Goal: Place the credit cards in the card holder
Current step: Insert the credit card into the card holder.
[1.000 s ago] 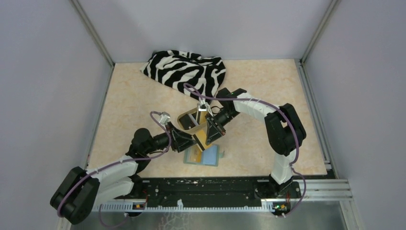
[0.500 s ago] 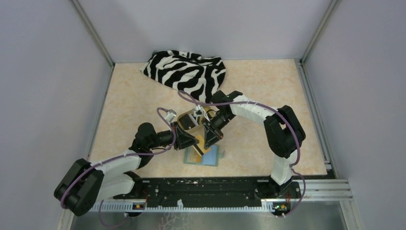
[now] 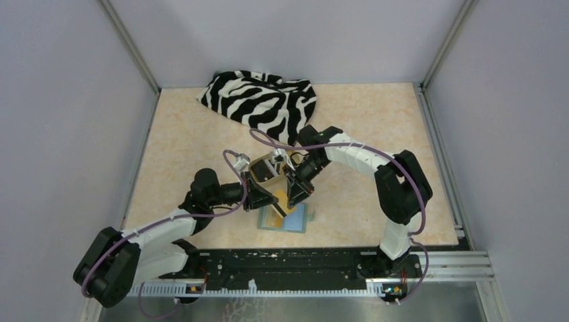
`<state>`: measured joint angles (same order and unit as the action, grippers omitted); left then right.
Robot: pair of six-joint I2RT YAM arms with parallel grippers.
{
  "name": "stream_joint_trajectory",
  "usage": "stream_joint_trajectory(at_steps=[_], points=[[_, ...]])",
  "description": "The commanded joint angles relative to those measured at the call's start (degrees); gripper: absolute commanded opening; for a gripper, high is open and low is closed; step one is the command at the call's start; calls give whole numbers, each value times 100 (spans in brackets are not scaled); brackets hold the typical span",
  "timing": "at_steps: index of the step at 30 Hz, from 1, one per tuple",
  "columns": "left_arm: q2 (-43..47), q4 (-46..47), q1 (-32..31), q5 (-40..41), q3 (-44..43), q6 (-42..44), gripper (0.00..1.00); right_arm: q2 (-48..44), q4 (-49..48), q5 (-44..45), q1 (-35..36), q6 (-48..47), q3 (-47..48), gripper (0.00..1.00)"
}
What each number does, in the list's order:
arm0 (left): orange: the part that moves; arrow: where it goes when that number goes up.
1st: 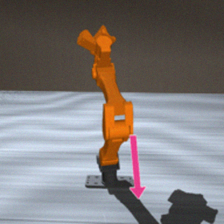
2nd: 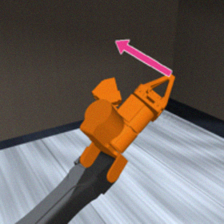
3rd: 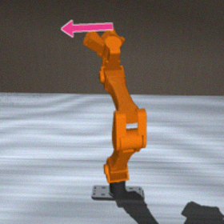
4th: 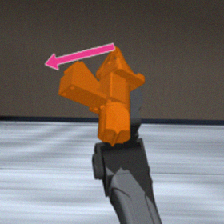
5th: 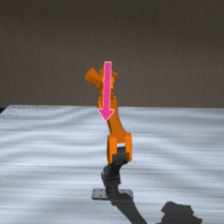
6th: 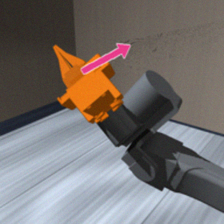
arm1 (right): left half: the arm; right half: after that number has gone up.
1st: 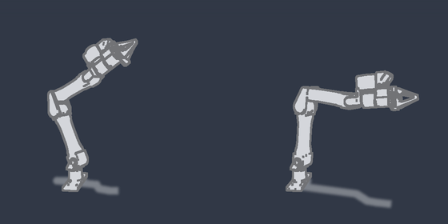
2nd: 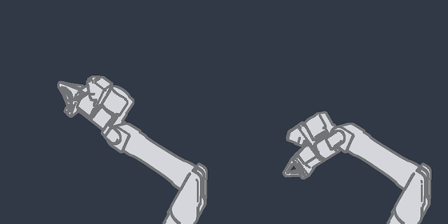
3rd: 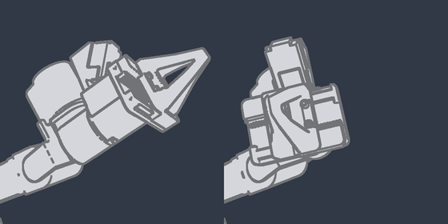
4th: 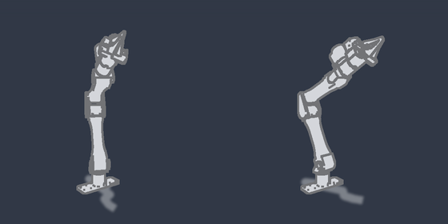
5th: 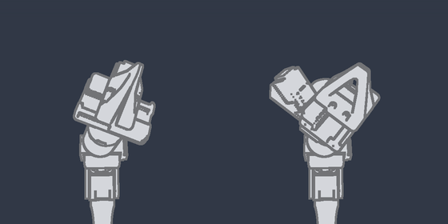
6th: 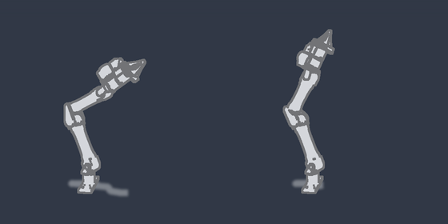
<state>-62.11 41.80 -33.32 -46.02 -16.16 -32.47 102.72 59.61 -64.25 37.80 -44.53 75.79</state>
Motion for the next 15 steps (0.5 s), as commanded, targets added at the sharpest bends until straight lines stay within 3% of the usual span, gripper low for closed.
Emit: stream_joint_trajectory(at_steps=[1, 5, 7, 10, 15], points=[[315, -274, -14, 235, -38, 73, 0, -584, -245, 456, 13, -88, 97, 28], [981, -1675, 27, 1322, 80, 125, 0, -1685, -1338, 1920, -59, 91, -694, 47], [1355, -2349, 25, 1754, 96, 131, 0, -2332, -1659, 1754, -15, -666, -1364, 49], [1794, -3171, 27, 2275, 30, 181, 0, -3061, -1738, 1315, 314, -2128, -2378, 44], [2015, -3551, 25, 2410, -35, 198, 0, -3111, -2847, 2336, 1565, -1969, -3263, 11]])
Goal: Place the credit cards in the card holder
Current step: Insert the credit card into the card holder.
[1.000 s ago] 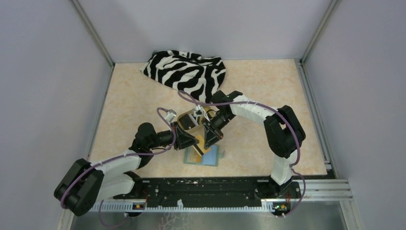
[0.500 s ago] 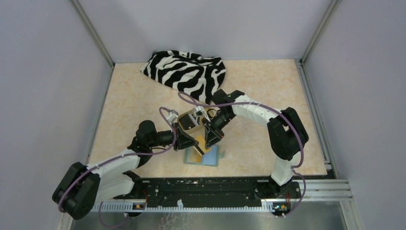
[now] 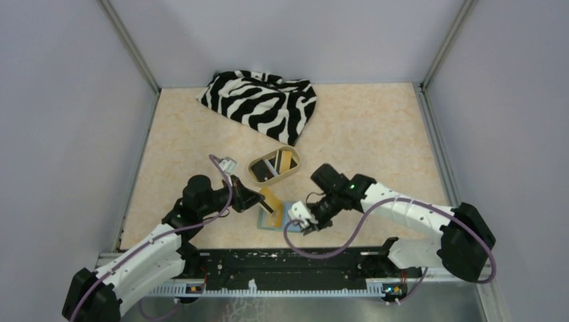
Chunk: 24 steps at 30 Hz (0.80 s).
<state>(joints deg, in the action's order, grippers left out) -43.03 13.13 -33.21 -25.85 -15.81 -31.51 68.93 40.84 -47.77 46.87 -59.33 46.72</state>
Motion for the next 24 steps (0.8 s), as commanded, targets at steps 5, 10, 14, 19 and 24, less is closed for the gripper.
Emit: stream_joint_trajectory(at_steps=[5, 10, 14, 19, 24], points=[[-72, -942, 12, 320, -176, 85, 0, 1108, -1318, 1593, 1235, 29, -121, 2], [-133, -890, 14, 182, -81, 127, 0, 1362, -1458, 1993, 1427, 128, -181, 1], [-194, -731, 10, 129, 12, -15, 0, 1433, -1523, 2154, 1472, 149, -233, 1], [-224, -561, 14, 96, 107, -163, 0, 1461, -1257, 2041, 1502, -71, -207, 1], [-216, -507, 15, 76, 179, -252, 0, 1404, -1017, 1807, 1552, -338, -242, 2]])
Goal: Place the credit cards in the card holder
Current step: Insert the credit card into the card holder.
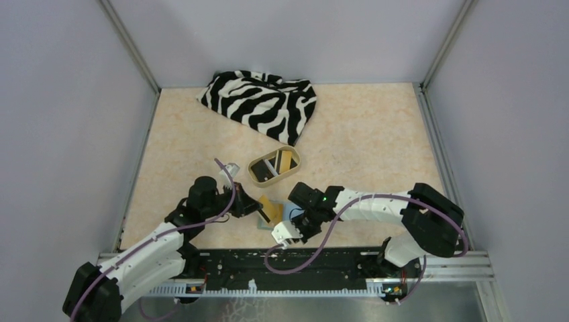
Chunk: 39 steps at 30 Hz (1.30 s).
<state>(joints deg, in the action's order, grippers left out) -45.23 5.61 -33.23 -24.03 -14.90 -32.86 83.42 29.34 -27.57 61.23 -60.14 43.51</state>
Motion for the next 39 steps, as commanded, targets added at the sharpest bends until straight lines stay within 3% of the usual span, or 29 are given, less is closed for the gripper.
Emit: stream_joint_trajectory(at_steps=[1, 14, 20, 27, 39], points=[[3, 266, 18, -124, 98, -134, 0, -7, 102, -129, 121, -228, 81, 2], [-417, 595, 16, -404, 203, -340, 0, 210, -163, 963, 91, 119, 145, 1], [-666, 958, 16, -455, 290, -559, 0, 65, -226, 1192, -343, 195, 159, 1], [-976, 1888, 17, -326, 611, -1259, 0, -142, 143, 254, -505, 176, 310, 2], [-1490, 3261, 10, 130, 1218, -2137, 0, -160, 142, 111, -664, 432, 413, 3]])
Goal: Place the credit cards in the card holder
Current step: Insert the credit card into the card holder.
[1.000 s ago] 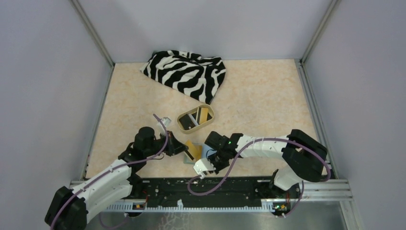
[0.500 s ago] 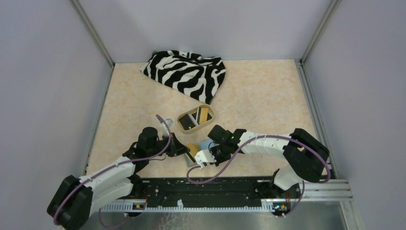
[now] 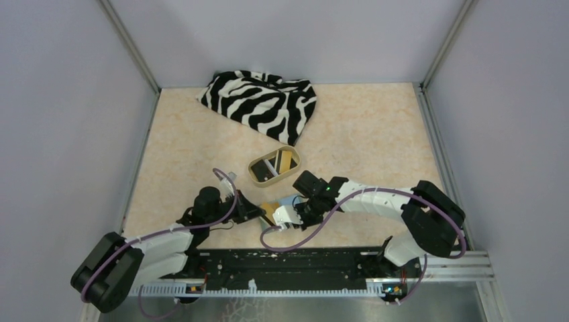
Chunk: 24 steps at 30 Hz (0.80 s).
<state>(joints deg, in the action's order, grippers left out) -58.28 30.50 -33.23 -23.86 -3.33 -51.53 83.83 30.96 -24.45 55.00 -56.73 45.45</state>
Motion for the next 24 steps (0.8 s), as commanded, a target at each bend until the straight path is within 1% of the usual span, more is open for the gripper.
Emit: stream_joint_trajectory(at_steps=[1, 12, 24], points=[[-269, 841, 10, 105, 61, -286, 0, -202, -23, -201, -42, 91, 219, 3], [-1335, 972, 10, -107, -273, -314, 0, -218, -37, -168, -69, 109, 210, 3], [-2171, 1122, 9, -453, -615, -254, 0, -220, -65, -102, -101, 139, 206, 3]])
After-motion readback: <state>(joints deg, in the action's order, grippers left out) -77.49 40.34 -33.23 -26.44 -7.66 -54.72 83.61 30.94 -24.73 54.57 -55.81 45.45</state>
